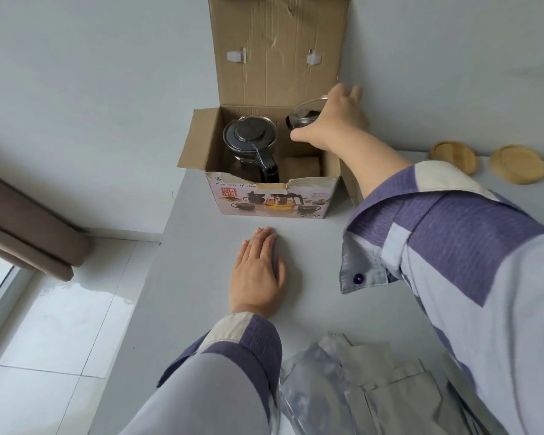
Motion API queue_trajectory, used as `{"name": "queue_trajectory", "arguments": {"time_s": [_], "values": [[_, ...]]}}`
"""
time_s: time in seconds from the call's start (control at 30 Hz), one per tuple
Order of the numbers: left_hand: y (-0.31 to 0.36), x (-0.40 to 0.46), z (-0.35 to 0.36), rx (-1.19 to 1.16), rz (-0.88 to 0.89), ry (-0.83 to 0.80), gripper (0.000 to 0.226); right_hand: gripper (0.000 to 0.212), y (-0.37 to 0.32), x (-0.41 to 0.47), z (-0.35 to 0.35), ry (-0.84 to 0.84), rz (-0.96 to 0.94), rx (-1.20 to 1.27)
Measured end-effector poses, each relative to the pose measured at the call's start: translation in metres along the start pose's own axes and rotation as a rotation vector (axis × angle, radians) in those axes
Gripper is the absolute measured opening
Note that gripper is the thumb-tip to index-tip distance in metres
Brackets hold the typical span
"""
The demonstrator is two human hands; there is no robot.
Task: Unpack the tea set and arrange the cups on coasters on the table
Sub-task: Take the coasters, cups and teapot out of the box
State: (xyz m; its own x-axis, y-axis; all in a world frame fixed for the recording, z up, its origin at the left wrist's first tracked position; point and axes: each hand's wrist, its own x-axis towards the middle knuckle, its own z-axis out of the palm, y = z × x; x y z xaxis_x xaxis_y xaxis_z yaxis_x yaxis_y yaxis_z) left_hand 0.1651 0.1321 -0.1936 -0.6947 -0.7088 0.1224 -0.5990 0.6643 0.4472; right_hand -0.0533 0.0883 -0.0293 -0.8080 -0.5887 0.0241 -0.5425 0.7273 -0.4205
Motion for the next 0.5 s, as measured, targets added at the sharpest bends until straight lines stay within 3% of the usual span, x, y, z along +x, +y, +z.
{"name": "queue_trajectory", "arguments": {"time_s": [0.2,0.5], "values": [[0.000,0.000,0.001,-0.006,-0.008,-0.002,0.050,0.086,0.028,-0.016,-0.011,-0.031,0.051,0.529],[-0.001,-0.001,-0.003,0.009,0.016,-0.051,0.052,0.086,0.077,-0.053,-0.031,-0.130,0.027,0.889]]}}
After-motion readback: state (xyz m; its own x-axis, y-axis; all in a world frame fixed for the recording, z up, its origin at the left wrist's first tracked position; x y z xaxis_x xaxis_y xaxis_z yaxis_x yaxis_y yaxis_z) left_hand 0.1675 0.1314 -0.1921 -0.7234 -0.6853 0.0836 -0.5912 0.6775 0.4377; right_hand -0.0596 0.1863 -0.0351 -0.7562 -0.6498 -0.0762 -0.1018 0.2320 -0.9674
